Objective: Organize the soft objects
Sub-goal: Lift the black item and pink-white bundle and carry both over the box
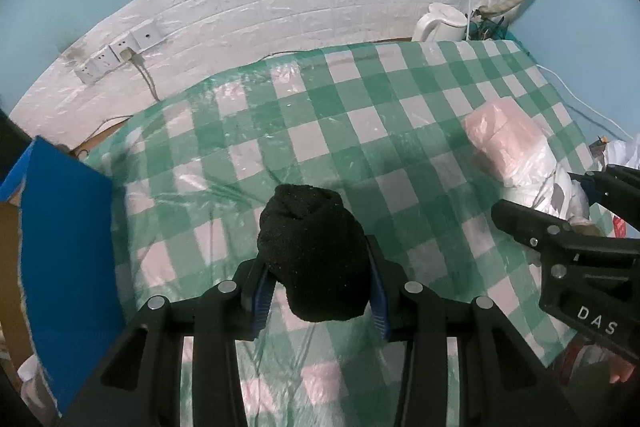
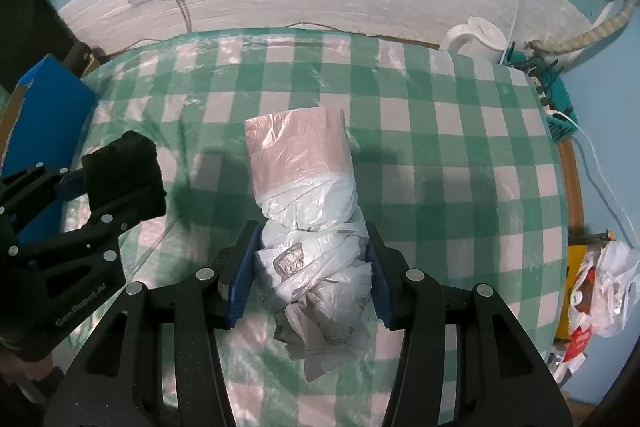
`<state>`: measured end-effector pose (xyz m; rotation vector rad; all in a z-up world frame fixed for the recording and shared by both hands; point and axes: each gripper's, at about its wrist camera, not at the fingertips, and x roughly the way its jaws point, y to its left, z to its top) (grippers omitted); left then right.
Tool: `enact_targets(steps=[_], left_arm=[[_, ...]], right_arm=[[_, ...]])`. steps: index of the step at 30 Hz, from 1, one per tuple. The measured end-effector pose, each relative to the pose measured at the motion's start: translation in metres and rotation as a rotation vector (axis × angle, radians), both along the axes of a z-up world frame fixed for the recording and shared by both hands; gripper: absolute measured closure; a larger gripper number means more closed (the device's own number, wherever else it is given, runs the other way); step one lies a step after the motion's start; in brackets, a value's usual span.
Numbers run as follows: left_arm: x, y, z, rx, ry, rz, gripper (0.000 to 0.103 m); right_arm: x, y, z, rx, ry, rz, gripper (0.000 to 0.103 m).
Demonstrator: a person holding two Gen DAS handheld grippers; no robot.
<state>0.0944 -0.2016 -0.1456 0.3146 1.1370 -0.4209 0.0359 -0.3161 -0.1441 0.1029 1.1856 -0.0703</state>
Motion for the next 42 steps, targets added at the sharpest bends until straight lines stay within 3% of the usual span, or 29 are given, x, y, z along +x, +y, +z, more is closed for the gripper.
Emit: enact_targets(steps=[23, 42], left_arm=[[-0.048, 0.066, 0.063, 0.058, -0.113, 0.024, 0.061], [-0.058, 0.135, 0.099, 0.065, -0.164, 0.105, 0.061]], right_arm=[[-0.025, 0.068, 0.056, -0.049, -0.088, 0.130, 0.053], [-0.011, 0.132, 0.084, -0.010, -0.131, 0.257, 0.053]])
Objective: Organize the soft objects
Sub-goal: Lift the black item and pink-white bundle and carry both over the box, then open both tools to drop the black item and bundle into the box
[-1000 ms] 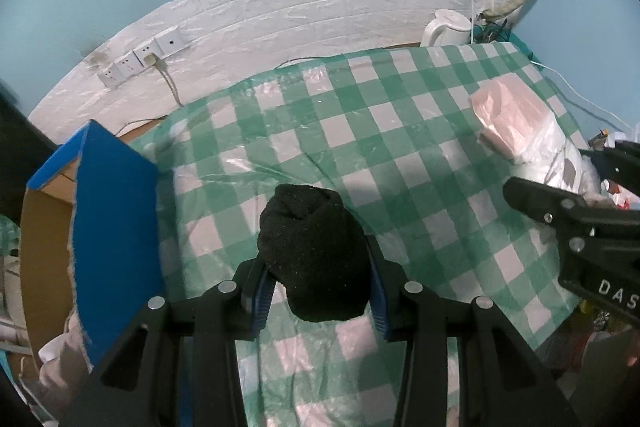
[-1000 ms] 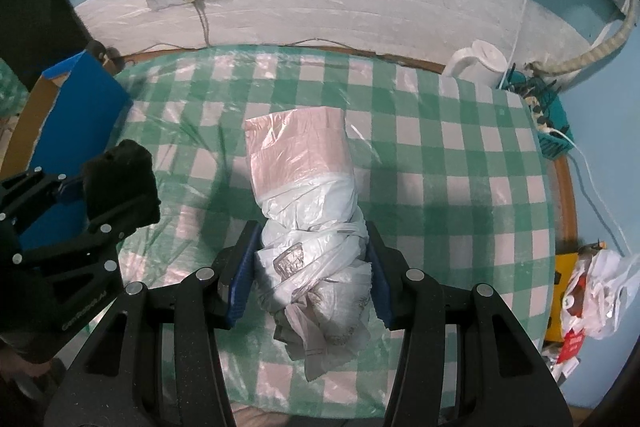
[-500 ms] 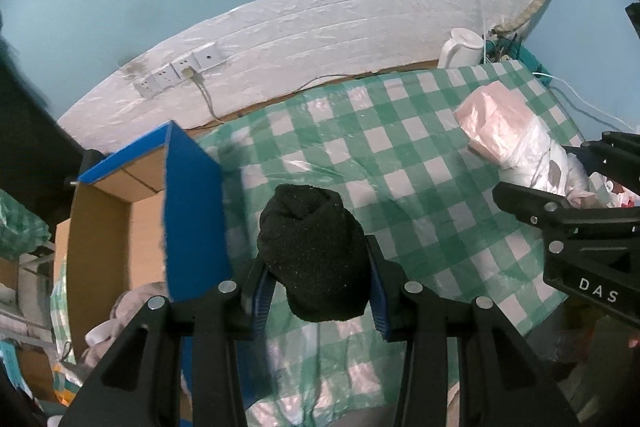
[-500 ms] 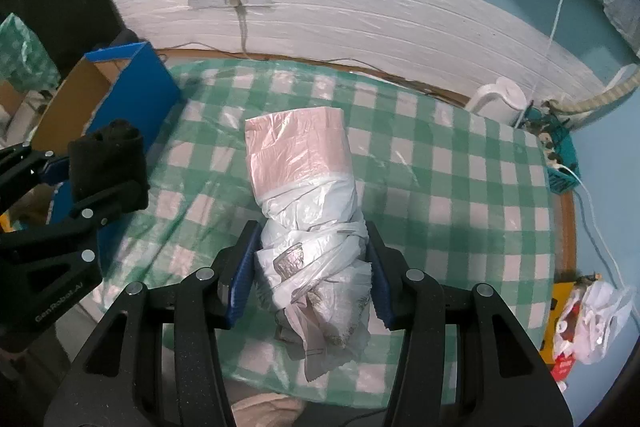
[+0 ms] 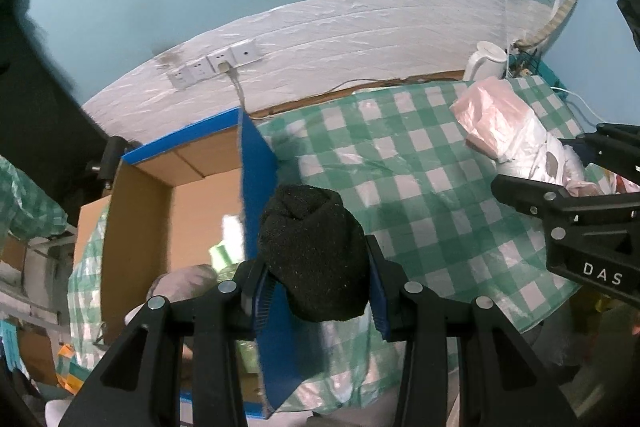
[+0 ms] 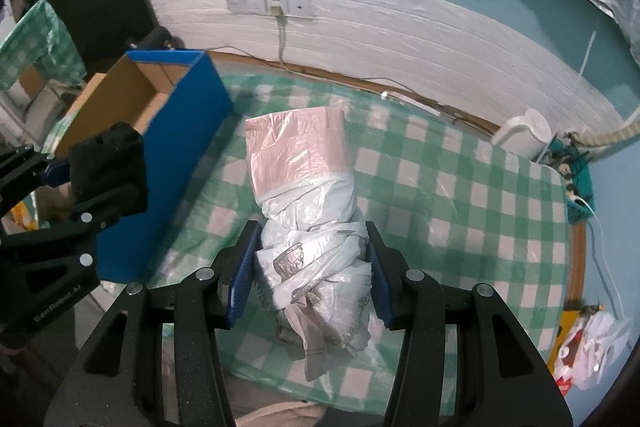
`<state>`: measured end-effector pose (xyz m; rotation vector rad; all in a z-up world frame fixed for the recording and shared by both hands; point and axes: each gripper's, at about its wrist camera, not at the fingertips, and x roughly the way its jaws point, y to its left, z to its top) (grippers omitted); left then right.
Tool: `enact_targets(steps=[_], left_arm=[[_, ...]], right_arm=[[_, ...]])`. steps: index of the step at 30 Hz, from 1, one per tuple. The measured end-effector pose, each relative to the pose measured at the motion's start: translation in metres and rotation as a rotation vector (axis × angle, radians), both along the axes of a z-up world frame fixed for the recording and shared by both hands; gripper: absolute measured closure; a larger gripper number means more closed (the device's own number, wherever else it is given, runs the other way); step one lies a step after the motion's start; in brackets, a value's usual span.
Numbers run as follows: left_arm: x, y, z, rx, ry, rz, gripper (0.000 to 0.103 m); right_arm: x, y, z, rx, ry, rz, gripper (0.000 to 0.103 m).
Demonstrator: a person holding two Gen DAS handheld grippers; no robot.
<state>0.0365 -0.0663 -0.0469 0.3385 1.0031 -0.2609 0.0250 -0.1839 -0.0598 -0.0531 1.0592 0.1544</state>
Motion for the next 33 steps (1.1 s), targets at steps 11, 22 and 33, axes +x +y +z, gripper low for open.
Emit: enact_targets(steps=[11, 22, 33], left_arm=[[0.005, 0.043, 0.005, -0.005, -0.012, 0.069, 0.061], [0.014, 0.096, 0.007, -0.018, -0.030, 0.179, 0.061], [0.025, 0.158, -0.016, -0.030, -0.002, 0.298, 0.061]], right_arm=[[0.023, 0.050, 0.019, 0.012, -0.029, 0.082, 0.053], [0.046, 0.125, 0.017, 0.025, -0.014, 0.198, 0.053], [0.064, 0.186, -0.004, 0.032, 0.033, 0.274, 0.053]])
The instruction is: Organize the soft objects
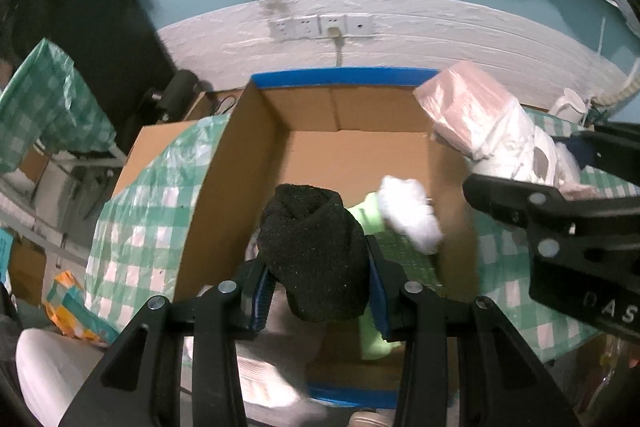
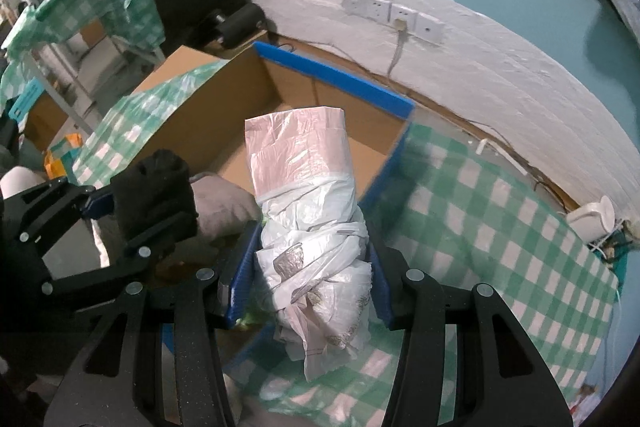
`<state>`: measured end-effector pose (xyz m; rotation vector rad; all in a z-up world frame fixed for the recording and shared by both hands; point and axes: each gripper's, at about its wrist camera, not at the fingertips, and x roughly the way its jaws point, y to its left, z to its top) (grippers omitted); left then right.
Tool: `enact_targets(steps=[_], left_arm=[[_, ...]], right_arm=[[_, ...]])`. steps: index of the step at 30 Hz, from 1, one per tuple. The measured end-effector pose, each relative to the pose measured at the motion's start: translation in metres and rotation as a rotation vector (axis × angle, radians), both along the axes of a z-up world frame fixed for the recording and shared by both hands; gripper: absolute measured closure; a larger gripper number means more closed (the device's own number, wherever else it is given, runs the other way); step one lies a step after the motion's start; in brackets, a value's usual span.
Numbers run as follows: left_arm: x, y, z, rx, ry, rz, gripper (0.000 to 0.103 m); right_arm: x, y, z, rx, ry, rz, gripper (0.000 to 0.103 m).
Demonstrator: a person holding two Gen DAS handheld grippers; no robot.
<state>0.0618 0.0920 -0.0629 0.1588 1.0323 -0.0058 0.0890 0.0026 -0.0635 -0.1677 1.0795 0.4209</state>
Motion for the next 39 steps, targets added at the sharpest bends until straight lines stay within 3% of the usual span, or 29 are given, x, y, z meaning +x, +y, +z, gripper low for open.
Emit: enact_targets(steps=[12, 15, 19, 28, 39], left_arm=[[0.019, 0.039, -0.033, -0.056, 0.079, 0.067, 0.056], [0.020, 0.038, -0.034, -0.088, 0.094, 0.074, 0.044], [0.016, 0.035, -0.034, -0.041, 0.078, 0.075, 0.035], [0.008, 0.038, -0.023, -0.005, 0.048, 0.091, 0.024], [-0.015, 0.032, 0.012, -0.003, -0.027, 0.068, 0.022]], right_arm=[[0.017, 0.026, -0.028, 0.062, 0.068, -0.007, 0.051], [0.019, 0.025, -0.028, 0.062, 0.060, -0.023, 0.047], [0.018, 0.024, -0.025, 0.049, 0.043, -0.027, 0.038], [0.010, 0.009, -0.010, 0.055, 0.008, -0.067, 0.036], [-0.015, -0.012, 0.020, 0.066, -0.061, -0.099, 0.036]])
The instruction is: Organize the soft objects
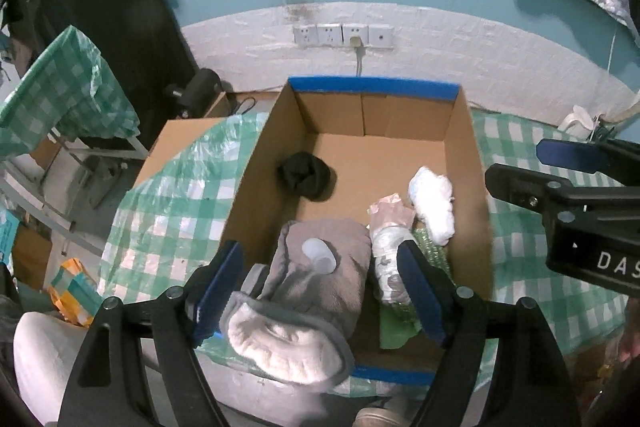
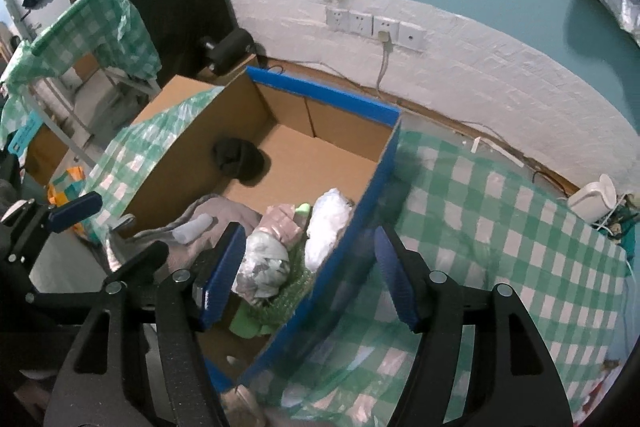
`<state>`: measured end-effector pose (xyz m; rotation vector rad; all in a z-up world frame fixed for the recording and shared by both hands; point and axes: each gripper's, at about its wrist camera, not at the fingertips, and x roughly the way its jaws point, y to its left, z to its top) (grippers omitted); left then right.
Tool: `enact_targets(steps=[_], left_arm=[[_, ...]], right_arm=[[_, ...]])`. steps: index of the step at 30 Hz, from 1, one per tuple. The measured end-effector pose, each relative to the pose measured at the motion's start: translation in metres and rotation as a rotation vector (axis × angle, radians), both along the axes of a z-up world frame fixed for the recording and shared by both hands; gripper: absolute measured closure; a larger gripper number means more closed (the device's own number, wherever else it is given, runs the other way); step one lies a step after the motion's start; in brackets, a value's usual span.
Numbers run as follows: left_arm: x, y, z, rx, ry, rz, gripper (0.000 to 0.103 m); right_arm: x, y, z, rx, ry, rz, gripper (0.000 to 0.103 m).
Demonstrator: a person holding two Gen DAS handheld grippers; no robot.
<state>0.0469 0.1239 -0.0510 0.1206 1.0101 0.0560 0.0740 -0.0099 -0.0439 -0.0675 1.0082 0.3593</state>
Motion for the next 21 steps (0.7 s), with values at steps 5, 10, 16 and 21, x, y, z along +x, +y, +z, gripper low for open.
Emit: enact_targets(steps=[5, 10, 16, 21], left_arm=[[-0.012, -0.005, 0.019, -0.005, -0.035, -0.014, 0.022], [-0.024, -0.009, 0.034, -0.019, -0.067, -0.026, 0.022], [-0.032, -0.012, 0.046, -0.018, -0.096, -0.026, 0.022], [-0.039, -0.018, 0.052, -0.031, -0.096, -0.036, 0.019]], right_arm=[[-0.013, -0.010, 0.018, -0.001, -0.037, -0.016, 0.036], [-0.028, -0.020, 0.033, -0.005, -0.069, -0.027, 0.035], [-0.046, -0.028, 0.047, 0.021, -0.098, -0.039, 0.035], [-0.060, -0.035, 0.048, 0.009, -0.117, -0.045, 0.034]])
